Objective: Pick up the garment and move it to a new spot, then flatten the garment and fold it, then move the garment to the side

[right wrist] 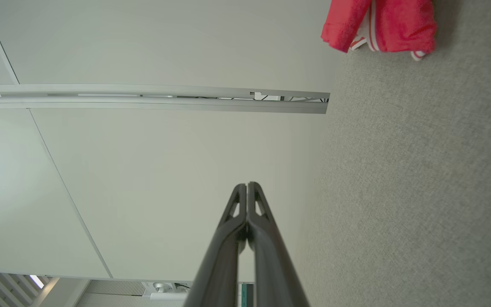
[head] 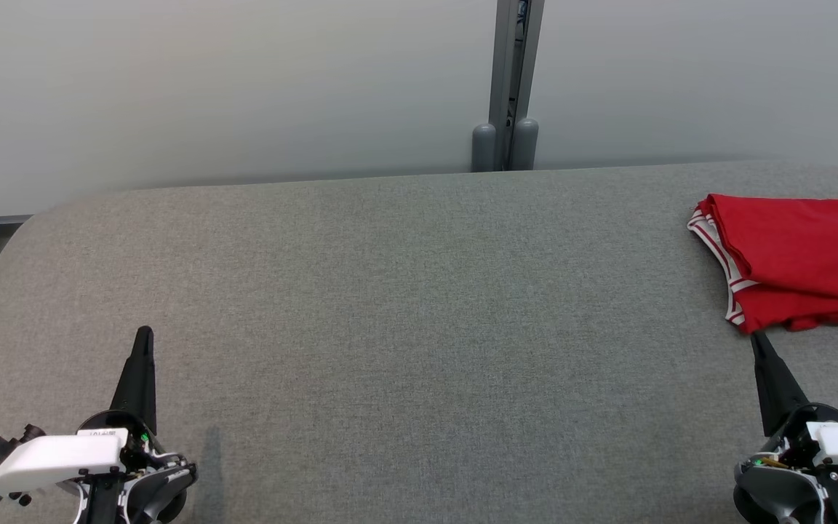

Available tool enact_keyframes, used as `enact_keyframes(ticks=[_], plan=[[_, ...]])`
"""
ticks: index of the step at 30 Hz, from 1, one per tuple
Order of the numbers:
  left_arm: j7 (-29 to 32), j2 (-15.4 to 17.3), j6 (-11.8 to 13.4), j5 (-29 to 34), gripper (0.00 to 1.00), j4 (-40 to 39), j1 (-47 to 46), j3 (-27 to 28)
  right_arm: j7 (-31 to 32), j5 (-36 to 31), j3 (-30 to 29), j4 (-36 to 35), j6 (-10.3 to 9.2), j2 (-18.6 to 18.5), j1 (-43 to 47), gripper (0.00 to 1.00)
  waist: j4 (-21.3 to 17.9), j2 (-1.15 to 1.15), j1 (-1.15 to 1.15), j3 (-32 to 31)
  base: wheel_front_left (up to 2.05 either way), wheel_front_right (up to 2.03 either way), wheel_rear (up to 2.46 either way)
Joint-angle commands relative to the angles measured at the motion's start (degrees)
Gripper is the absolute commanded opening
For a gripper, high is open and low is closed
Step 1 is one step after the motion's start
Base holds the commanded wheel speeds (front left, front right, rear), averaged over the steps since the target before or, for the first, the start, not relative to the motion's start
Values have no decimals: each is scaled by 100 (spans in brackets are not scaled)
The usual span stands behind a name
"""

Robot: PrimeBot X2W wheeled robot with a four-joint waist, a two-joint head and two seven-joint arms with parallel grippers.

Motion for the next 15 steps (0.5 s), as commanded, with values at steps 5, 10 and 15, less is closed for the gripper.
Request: enact_keyframes(ticks=[5,10,15], plan=[[21,25,-23,-11,0,-16,-49,23,19,13,-11,-17,2,-52,-49,0,0,0,0,0,0,0,0],[21,25,-23,-10,0,-17,-49,22,19,13,-11,-17,2,-52,-49,0,0,0,0,0,0,0,0],[21,25,-23,-10,0,-17,-49,22,18,13,-11,-17,2,-52,-49,0,0,0,0,0,0,0,0]])
